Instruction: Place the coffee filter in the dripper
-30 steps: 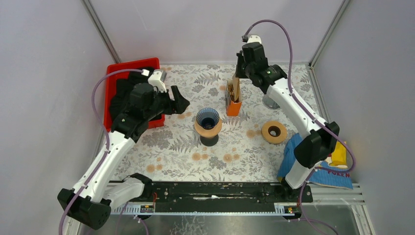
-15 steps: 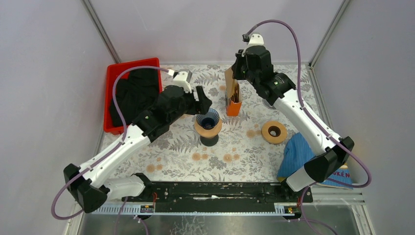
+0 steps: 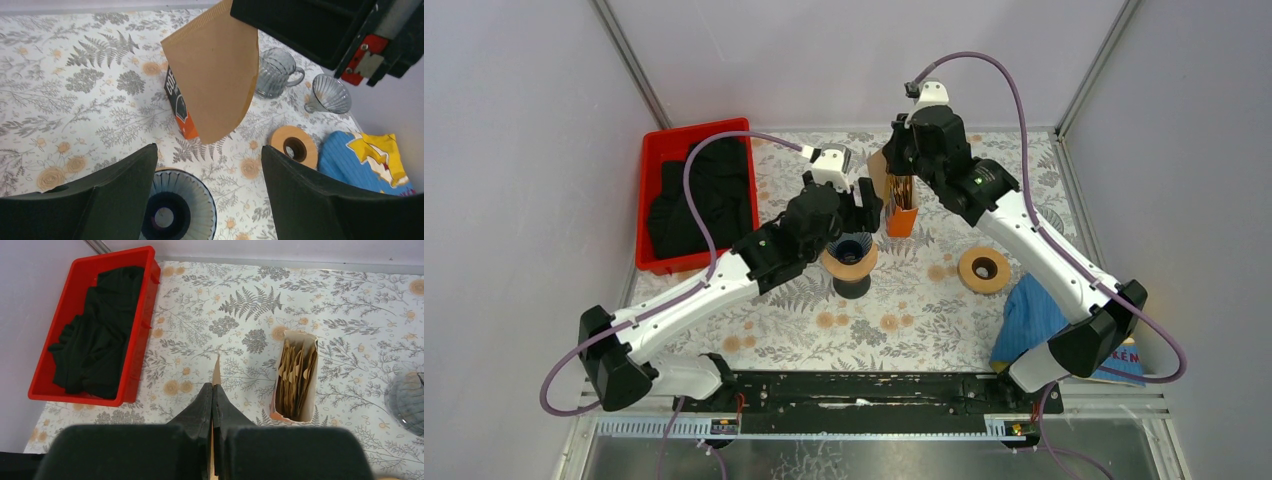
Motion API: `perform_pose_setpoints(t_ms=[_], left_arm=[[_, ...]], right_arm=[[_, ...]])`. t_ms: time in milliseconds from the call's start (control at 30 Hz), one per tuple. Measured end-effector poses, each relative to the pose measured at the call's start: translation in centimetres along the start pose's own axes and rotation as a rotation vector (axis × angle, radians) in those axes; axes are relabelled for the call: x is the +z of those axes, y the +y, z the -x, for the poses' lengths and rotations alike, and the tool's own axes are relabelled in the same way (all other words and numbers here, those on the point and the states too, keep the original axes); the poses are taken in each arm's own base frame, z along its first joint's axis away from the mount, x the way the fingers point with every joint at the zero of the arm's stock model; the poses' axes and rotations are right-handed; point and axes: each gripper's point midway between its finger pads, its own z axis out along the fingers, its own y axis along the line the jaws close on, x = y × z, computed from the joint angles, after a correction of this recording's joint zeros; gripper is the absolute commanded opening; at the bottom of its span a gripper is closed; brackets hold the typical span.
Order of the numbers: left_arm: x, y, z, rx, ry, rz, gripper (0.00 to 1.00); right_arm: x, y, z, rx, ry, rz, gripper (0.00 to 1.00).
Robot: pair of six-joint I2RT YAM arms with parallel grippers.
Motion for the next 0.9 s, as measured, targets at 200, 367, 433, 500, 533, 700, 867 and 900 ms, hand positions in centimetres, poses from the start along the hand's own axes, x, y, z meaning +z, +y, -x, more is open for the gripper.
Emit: perform_pose_setpoints(t_ms=[200, 367, 433, 500, 533, 700, 867, 900], left_arm=[[0.7, 0.0, 0.6, 0.028, -0.058, 0.044, 0.83], [1.6, -0.2, 0.9, 0.051, -0.094, 0.065, 0.83], [2.1, -0.1, 0.7, 0.066, -0.095, 0.081, 0.83], [2.4, 0.1, 0.4, 0.085, -0.094, 0.099, 0.82], [2.5, 0.2, 0.2, 0.093, -0.092, 0.109, 0.82], [2.7, 0.8, 0.3, 0.117, -0.101, 0.145, 0.81], [2.5, 0.6, 0.6, 0.123, -0.114, 0.140, 0.81], [2.4, 0.6, 0.7, 0.123, -0.116, 0.138, 0.81]], right_arm=[[-0.4, 0.8, 0.2, 0.011, -0.009, 0.020, 0.00], [-0.7, 1.4, 0.1, 0.012, -0.010, 0.034, 0.00], [-0.8, 1.5, 0.1, 0.012, -0.009, 0.037, 0.00], [-0.8, 1.7, 0.0, 0.013, -0.009, 0.040, 0.00], [-0.8, 1.7, 0.0, 0.013, -0.009, 0.041, 0.00], [-0.8, 1.8, -0.5, 0.012, -0.001, 0.043, 0.00], [-0.8, 1.8, -0.6, 0.012, 0.002, 0.042, 0.00], [-0.8, 1.8, -0.6, 0.012, 0.002, 0.042, 0.00]])
